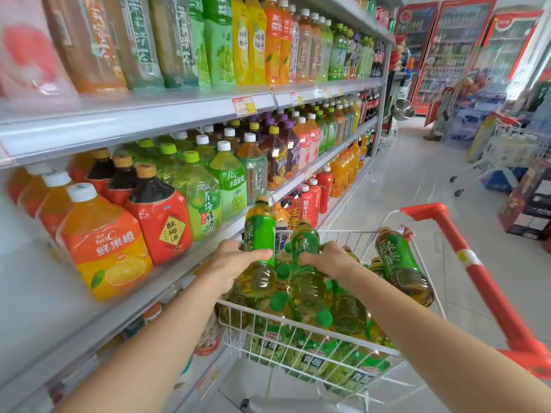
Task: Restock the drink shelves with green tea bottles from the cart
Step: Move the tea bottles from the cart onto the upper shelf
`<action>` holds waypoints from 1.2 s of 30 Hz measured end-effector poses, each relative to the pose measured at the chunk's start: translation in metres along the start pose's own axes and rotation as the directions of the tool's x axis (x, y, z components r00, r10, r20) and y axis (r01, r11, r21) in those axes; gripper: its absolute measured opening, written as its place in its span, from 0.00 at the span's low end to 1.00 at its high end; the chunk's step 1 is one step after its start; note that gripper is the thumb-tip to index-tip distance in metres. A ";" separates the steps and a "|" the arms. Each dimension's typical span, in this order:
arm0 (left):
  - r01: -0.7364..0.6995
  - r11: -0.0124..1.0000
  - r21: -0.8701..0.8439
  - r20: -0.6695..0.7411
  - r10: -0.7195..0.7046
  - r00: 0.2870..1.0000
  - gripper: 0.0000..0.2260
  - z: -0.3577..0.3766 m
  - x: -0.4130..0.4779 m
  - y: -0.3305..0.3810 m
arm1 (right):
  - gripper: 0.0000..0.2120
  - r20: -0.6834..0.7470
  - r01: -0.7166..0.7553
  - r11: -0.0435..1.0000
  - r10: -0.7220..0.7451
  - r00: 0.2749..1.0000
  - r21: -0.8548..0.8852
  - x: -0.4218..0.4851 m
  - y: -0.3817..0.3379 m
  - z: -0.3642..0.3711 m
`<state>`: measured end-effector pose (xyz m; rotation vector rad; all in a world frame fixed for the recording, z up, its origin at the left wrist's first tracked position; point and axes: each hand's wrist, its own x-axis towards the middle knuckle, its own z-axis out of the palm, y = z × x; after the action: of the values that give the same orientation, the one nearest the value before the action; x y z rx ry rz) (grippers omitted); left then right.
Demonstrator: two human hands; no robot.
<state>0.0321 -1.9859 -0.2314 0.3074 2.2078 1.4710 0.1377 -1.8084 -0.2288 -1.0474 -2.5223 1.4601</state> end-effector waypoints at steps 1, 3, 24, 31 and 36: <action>-0.058 0.997 -0.045 -0.029 0.057 0.998 0.16 -0.004 -0.006 0.006 | 0.22 -0.025 0.075 0.996 -0.073 0.997 0.054 -0.006 -0.008 -0.006; -0.170 0.978 -0.121 -0.109 0.157 0.982 0.18 -0.015 -0.022 0.024 | 0.26 -0.061 0.218 0.952 -0.209 0.976 0.214 -0.020 -0.031 -0.015; -0.358 0.867 0.347 -0.849 0.452 0.274 0.40 -0.269 -0.289 0.114 | 0.32 0.142 0.626 0.329 -0.933 0.330 0.707 -0.200 -0.316 0.094; -0.157 0.916 0.369 -0.912 0.390 0.130 0.39 -0.323 -0.311 0.104 | 0.19 0.165 0.535 0.315 -0.936 0.310 0.784 -0.223 -0.385 0.136; 0.053 0.917 0.395 -0.918 0.392 0.054 0.39 -0.333 -0.303 0.105 | 0.20 0.084 0.526 0.238 -0.950 0.300 0.817 -0.214 -0.418 0.163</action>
<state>0.1224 -2.3439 0.0473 -0.6889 3.7056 1.6197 0.0237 -2.1901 0.0689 0.9277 -1.7590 2.0912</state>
